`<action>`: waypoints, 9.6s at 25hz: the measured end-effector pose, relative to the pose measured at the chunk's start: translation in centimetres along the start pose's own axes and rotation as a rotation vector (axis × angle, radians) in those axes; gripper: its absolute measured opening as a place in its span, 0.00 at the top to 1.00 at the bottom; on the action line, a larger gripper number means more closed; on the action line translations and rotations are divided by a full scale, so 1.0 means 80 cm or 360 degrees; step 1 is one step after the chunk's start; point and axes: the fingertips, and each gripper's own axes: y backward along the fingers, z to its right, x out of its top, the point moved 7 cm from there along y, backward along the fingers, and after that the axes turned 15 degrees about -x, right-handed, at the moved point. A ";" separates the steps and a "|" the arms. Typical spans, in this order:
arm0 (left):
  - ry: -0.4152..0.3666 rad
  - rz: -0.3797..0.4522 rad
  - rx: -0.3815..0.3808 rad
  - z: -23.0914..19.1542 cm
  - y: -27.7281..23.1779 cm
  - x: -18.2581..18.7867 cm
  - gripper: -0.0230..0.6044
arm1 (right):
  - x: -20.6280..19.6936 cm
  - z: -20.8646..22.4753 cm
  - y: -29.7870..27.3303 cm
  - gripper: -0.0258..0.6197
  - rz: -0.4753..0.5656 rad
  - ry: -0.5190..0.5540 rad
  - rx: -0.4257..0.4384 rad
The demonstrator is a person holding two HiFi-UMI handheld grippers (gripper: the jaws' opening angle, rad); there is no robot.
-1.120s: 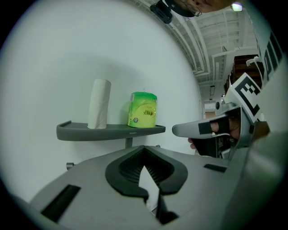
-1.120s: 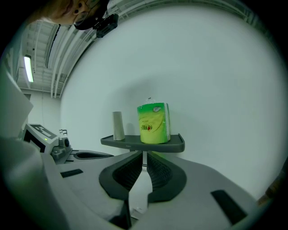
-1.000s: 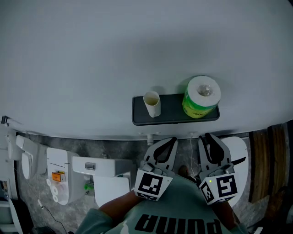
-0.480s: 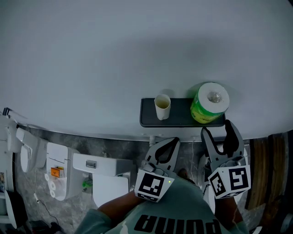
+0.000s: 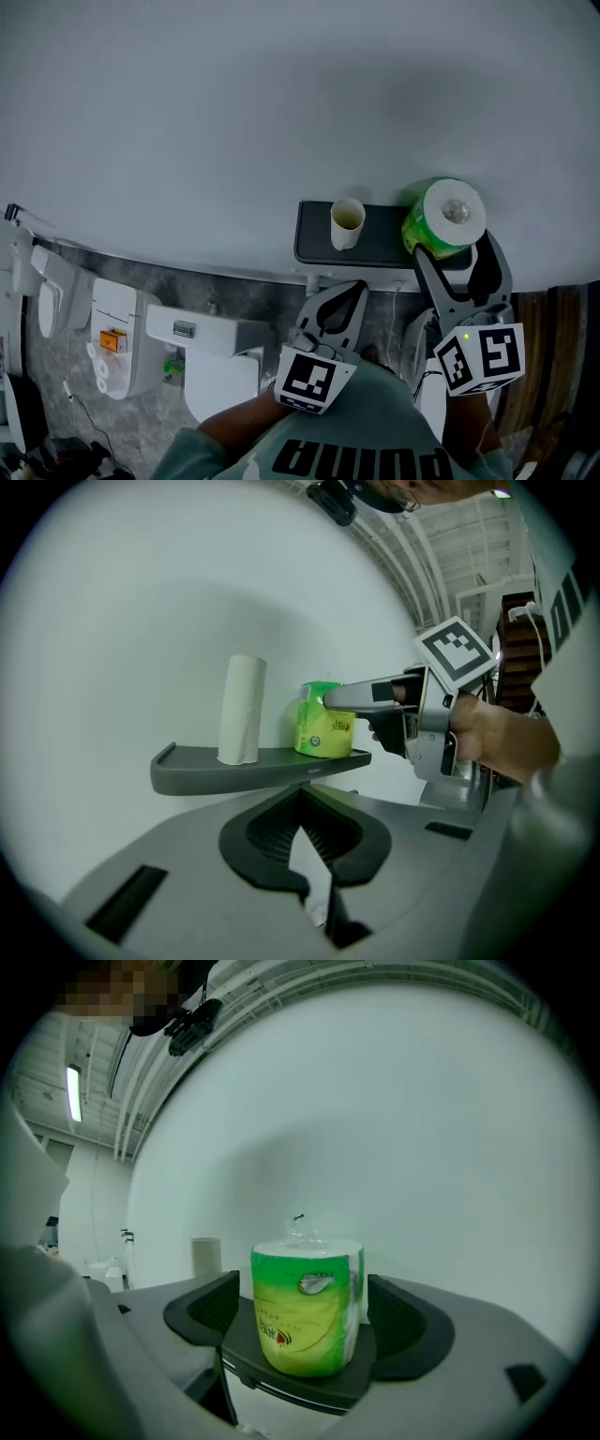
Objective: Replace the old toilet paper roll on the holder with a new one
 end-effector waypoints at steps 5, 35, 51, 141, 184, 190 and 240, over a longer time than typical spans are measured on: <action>0.0015 -0.0011 0.0007 -0.004 -0.001 0.000 0.96 | 0.006 -0.003 -0.011 0.31 -0.0012 0.0014 -0.0001; 0.0033 -0.0022 -0.0006 -0.017 0.002 -0.013 0.96 | 0.015 -0.002 -0.026 0.28 0.0058 -0.0028 -0.0100; -0.0042 -0.0121 -0.0136 0.039 -0.049 -0.016 0.96 | 0.007 0.115 0.026 0.28 0.0103 -0.0455 -0.0254; 0.0038 -0.0216 0.0038 -0.020 -0.001 -0.062 0.96 | -0.236 0.042 -0.021 0.28 -0.0321 -0.2476 -0.0092; 0.0030 -0.0202 -0.0033 -0.012 -0.003 -0.059 0.96 | -0.242 0.020 -0.007 0.28 -0.0253 -0.2514 0.0051; 0.0025 -0.0200 -0.0054 -0.005 -0.005 -0.058 0.96 | -0.248 0.019 0.014 0.28 -0.0291 -0.2524 0.0081; 0.0052 -0.0076 0.0317 0.087 -0.036 -0.040 0.96 | -0.136 0.049 0.081 0.94 -0.0194 -0.0077 0.0433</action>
